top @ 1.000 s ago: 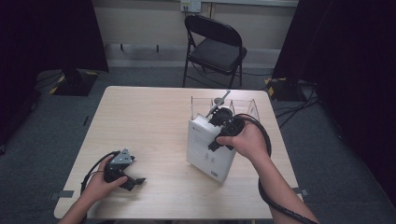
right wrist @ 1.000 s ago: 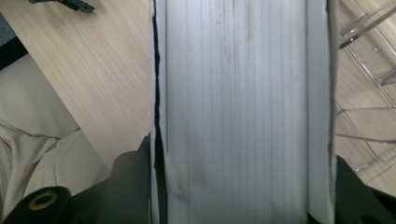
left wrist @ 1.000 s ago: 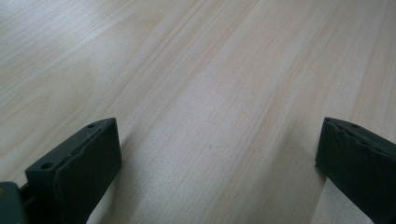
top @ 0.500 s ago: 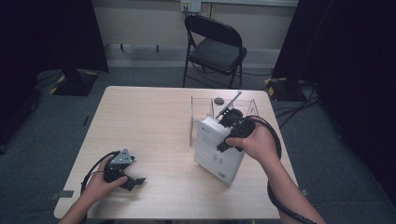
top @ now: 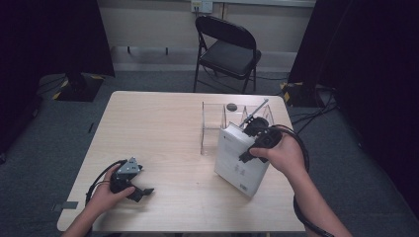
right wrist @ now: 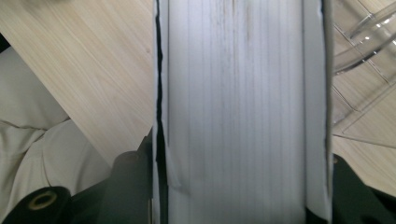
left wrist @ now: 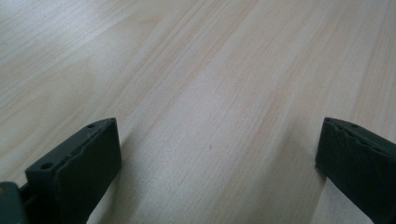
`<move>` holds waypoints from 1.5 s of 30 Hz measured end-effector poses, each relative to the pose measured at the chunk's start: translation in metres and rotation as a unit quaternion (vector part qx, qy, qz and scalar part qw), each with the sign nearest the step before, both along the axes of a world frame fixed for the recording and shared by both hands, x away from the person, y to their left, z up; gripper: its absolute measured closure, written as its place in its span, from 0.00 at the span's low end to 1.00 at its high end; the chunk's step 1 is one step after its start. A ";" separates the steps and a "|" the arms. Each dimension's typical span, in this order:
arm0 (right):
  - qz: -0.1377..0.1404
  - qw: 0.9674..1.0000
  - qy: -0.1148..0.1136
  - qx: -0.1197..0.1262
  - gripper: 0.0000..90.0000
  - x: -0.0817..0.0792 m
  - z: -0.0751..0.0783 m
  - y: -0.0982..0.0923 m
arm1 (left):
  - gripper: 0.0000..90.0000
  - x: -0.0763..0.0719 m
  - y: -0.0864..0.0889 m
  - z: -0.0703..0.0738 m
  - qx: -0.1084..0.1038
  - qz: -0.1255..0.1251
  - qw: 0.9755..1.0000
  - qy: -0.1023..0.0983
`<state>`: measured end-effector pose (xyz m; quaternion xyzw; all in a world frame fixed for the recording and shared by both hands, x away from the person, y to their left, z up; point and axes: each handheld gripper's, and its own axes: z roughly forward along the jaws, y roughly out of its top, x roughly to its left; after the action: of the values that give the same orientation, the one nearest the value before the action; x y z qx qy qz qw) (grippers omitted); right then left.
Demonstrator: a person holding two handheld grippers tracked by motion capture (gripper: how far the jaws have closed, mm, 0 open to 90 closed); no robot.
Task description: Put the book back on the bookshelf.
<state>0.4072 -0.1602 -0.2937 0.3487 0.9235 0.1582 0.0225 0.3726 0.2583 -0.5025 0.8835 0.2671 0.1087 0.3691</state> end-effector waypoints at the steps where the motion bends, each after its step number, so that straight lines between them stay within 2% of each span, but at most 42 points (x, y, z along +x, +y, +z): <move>1: -0.004 1.000 0.000 0.000 0.58 0.000 0.000 -0.002 | 0.00 0.000 0.000 0.000 0.000 0.000 1.000 0.000; 8: -0.016 1.000 -0.003 -0.006 0.58 -0.002 0.000 -0.014 | 0.00 0.000 0.000 0.000 0.000 0.000 1.000 0.000; 22: -0.040 0.999 0.007 -0.005 0.58 -0.004 0.001 -0.029 | 0.00 0.000 0.000 0.000 0.000 0.000 1.000 0.000; 27: -0.043 0.999 0.002 -0.009 0.58 -0.005 0.001 -0.035 | 0.00 0.000 0.000 0.000 0.000 0.000 1.000 0.000; 33: -0.050 0.999 0.004 0.000 0.58 -0.005 0.002 -0.043 | 0.00 0.000 0.000 0.000 0.000 0.000 1.000 0.000; 39: -0.068 0.998 0.004 -0.004 0.58 -0.006 0.000 -0.048 | 0.00 0.000 0.000 0.000 0.000 0.000 1.000 0.000; 45: -0.073 0.997 0.005 -0.002 0.58 -0.006 -0.001 -0.055 | 0.00 0.000 0.000 0.000 0.000 0.000 1.000 0.000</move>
<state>0.4012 -0.2154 -0.2950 0.4163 0.8958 0.1528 0.0296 0.3726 0.2583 -0.5025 0.8835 0.2669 0.1088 0.3693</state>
